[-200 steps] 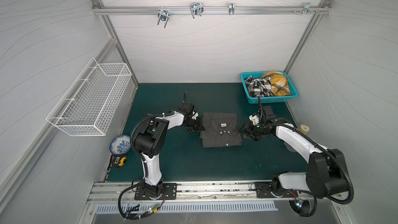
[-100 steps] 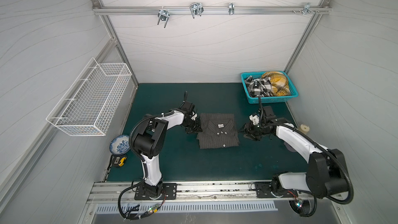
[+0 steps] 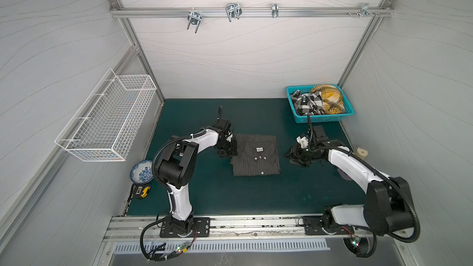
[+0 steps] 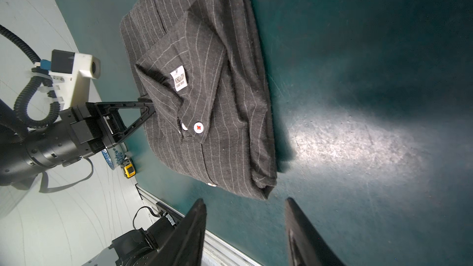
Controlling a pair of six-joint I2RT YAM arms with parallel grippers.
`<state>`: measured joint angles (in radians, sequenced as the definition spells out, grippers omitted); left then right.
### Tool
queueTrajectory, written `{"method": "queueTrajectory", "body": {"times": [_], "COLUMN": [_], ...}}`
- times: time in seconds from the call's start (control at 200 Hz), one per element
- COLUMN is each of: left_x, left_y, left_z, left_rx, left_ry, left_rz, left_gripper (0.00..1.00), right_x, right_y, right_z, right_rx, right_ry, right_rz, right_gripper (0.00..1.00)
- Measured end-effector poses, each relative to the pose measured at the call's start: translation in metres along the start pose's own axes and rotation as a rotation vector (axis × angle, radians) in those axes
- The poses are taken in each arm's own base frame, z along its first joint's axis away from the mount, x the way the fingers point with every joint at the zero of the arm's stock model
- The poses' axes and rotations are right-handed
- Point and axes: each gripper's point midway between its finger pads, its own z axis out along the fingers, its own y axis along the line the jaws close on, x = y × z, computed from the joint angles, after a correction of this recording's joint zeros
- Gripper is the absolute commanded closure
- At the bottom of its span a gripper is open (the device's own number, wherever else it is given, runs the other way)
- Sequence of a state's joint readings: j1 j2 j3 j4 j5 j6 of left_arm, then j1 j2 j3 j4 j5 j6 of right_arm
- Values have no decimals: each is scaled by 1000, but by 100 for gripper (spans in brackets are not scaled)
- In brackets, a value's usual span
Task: Fold and stack the long sleeve shirts
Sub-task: 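Drag the folded shirt with the left gripper toward the table's far corner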
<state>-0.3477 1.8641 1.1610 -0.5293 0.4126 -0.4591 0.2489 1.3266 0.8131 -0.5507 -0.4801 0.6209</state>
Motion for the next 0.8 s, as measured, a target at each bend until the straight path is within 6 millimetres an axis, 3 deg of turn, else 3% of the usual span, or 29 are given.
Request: {"method": "queueTrajectory", "body": {"times": [0.8], "left_x": [-30], "left_y": [45], "left_z": [-33], "left_rx": [-104], "left_ry": [-89], "left_rz": [-47], "left_gripper": [100], "right_x": [1], "right_y": [-2], "right_z": [3], "right_rx": [4], "right_ry": [12], "right_rz": [8], "right_gripper": [49]}}
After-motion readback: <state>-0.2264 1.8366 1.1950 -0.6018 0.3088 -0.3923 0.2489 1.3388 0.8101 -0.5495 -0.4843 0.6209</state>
